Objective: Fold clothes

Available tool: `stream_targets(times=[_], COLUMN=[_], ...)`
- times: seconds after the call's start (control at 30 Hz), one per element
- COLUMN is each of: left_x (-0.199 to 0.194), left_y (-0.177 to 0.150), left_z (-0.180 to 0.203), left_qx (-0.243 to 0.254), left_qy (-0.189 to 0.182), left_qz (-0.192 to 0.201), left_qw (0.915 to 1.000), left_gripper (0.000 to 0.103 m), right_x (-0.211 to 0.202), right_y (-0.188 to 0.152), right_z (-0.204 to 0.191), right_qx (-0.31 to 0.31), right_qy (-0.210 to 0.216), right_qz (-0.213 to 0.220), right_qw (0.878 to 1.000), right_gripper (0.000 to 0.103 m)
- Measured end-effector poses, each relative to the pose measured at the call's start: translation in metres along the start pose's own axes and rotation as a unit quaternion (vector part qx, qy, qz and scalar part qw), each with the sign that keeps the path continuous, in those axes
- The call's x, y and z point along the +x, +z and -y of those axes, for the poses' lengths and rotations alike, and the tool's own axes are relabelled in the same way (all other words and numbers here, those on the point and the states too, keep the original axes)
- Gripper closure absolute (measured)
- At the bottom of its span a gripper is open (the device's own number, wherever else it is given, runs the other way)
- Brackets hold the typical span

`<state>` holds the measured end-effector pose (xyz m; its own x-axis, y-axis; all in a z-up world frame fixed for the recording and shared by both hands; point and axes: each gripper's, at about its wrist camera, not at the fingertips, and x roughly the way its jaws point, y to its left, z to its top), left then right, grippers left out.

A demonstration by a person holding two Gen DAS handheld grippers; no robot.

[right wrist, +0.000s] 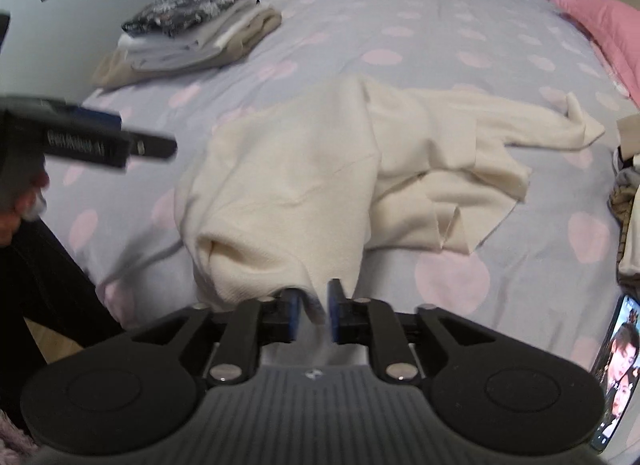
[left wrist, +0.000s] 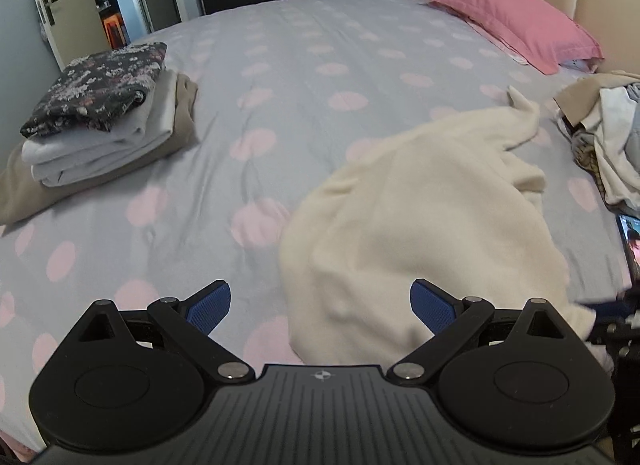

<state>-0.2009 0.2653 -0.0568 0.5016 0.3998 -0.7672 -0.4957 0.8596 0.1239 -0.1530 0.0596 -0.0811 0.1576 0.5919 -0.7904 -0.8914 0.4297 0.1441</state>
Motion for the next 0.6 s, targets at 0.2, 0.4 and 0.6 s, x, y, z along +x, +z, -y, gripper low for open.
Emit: stream_targets(times=[0.2, 0.4, 0.6], left_x=[-0.002, 0.002, 0.004], left_y=[-0.014, -0.016, -0.013], left_z=[0.002, -0.006, -0.019], left_qx=[-0.001, 0.006, 0.013], left_qy=[-0.007, -0.013, -0.011], left_qz=[-0.012, -0.024, -0.035], left_qw=[0.9999, 0.9996, 0.9992], left_gripper=[0.005, 0.005, 0.005], right_x=[-0.018, -0.027, -0.036], right_y=[0.007, 0.023, 0.037], right_z=[-0.022, -0.034, -0.018], right_qx=[-0.052, -0.124, -0.132], right_qy=[-0.009, -0.017, 0.011], right_qz=[0.027, 0.008, -0.025], right_qw=[0.998, 0.992, 0.991], right_gripper=[0.053, 0.032, 0.028])
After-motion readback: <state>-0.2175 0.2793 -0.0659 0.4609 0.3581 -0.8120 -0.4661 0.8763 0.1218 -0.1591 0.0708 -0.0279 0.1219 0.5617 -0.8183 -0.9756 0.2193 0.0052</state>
